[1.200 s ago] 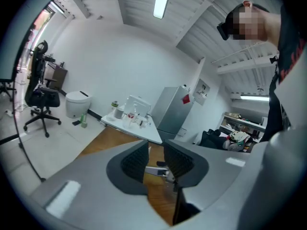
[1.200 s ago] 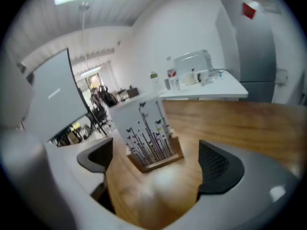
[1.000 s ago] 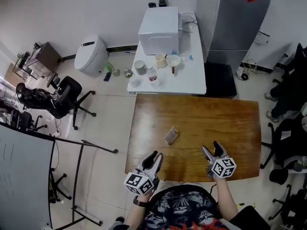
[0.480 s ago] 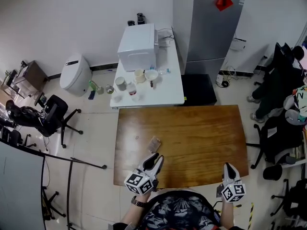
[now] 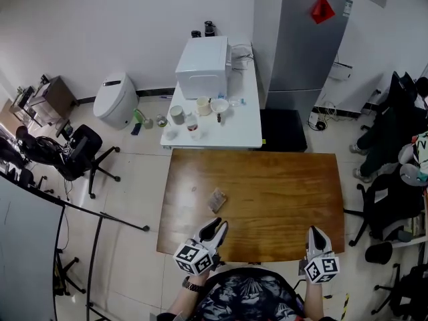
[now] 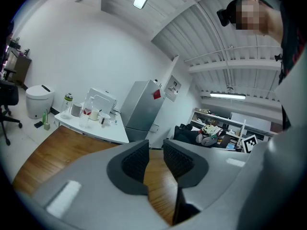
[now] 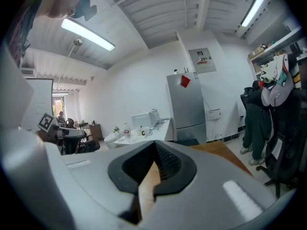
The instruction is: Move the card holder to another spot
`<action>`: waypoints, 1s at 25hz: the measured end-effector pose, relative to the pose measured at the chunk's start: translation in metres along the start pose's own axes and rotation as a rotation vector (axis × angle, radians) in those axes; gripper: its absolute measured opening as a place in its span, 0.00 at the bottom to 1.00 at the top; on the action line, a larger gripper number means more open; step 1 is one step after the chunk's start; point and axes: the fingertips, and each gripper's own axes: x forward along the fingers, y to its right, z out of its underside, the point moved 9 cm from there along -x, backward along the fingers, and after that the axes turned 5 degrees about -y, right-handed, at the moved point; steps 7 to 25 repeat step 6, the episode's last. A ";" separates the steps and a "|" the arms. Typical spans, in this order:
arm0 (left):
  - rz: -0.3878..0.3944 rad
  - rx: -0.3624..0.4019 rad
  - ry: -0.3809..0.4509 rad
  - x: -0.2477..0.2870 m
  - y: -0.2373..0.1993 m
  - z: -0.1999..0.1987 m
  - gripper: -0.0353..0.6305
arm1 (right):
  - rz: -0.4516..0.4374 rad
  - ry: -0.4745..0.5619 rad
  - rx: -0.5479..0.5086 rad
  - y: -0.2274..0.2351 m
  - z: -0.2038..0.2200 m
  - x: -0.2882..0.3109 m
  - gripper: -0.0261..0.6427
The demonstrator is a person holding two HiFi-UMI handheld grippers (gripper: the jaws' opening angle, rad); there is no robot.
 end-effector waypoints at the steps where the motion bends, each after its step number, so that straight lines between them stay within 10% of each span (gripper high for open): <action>1: -0.005 -0.001 -0.001 -0.002 0.001 0.001 0.20 | -0.007 -0.004 -0.011 -0.002 -0.001 0.001 0.04; 25: -0.025 0.000 -0.007 -0.008 0.003 0.003 0.20 | -0.034 -0.005 -0.014 -0.008 -0.001 0.001 0.04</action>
